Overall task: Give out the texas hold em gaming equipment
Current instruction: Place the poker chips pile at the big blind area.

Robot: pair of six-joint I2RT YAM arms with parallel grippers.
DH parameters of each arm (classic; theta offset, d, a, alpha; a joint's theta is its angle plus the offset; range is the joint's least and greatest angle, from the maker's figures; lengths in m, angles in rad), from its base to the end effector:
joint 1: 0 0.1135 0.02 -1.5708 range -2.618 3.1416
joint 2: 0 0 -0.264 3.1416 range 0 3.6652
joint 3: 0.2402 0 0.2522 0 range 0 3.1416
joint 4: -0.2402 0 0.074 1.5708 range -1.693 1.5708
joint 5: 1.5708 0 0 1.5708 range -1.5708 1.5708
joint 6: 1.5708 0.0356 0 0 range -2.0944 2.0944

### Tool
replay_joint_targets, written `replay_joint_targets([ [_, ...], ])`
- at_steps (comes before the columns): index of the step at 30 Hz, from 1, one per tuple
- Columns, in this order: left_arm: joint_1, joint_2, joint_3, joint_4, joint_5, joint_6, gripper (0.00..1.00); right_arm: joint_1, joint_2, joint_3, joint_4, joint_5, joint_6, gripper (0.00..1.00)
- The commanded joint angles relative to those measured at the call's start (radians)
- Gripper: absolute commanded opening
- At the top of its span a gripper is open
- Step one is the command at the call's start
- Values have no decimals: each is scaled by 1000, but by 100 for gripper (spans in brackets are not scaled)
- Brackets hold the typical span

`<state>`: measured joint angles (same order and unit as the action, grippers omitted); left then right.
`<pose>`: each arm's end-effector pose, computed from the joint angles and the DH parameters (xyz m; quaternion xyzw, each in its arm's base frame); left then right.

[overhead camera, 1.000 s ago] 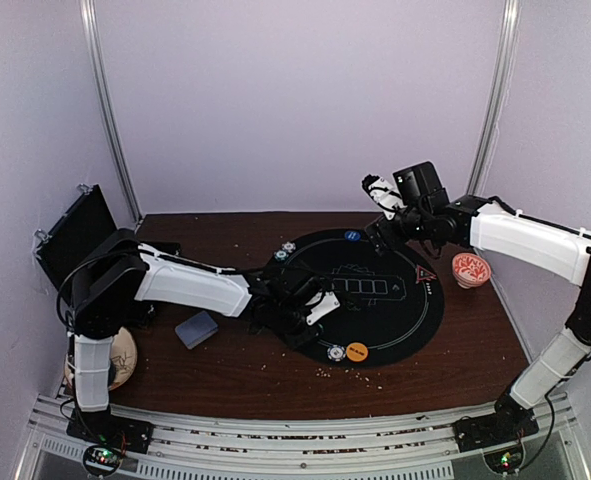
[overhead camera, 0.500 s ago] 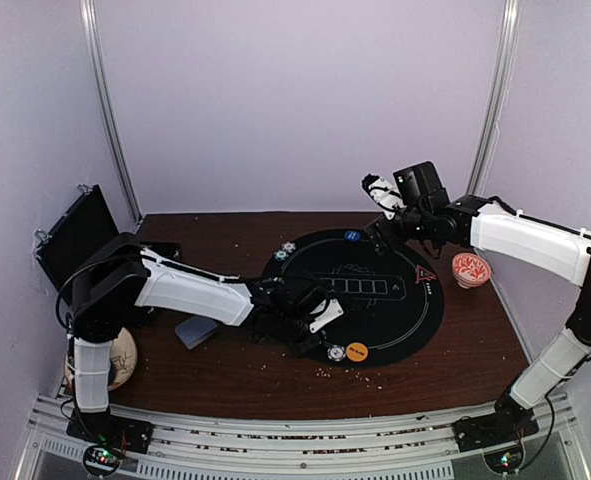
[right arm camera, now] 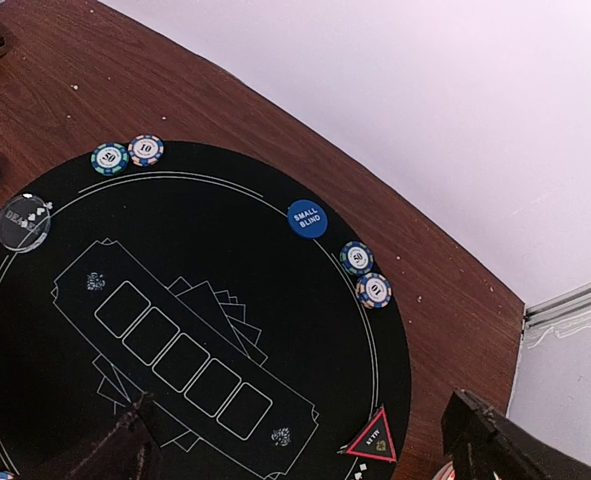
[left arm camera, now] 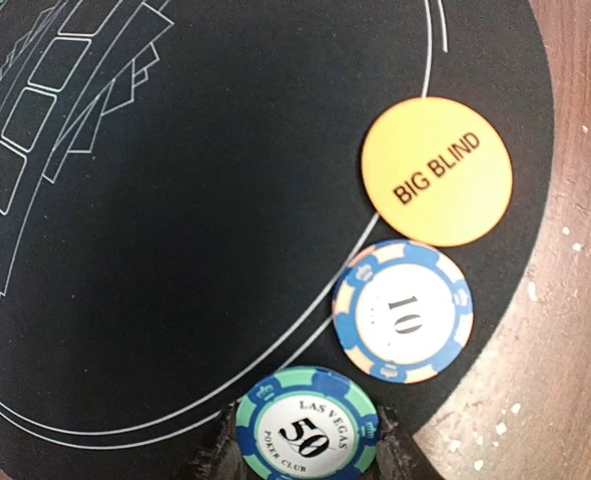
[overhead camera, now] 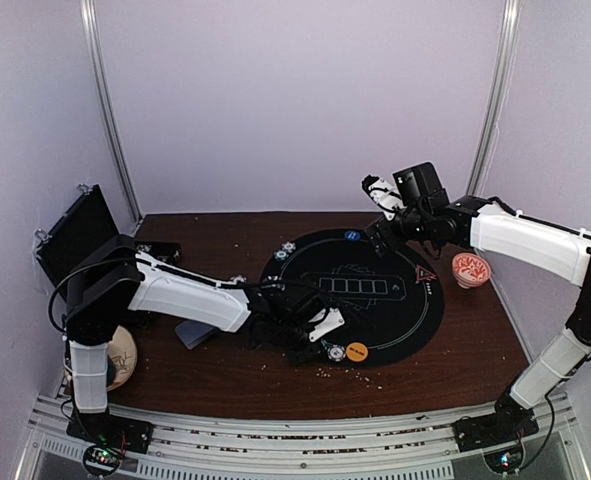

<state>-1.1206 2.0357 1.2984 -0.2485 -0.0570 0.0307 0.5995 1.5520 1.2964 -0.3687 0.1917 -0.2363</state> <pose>0.1848 -0.3777 0.1379 0.5142 0.8074 -0.1261 0.2606 0.2974 0.1950 0.3099 -0.3197 0.8275 -0.0018 0.4616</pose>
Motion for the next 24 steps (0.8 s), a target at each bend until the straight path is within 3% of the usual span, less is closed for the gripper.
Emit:
replay_joint_targets([
  [1, -13, 15, 29, -75, 40, 25, 27, -2, -26, -11, 19, 20, 0, 100],
  [24, -13, 89, 84, -66, 24, 19, 31, -3, -29, -12, 22, 25, -3, 100],
])
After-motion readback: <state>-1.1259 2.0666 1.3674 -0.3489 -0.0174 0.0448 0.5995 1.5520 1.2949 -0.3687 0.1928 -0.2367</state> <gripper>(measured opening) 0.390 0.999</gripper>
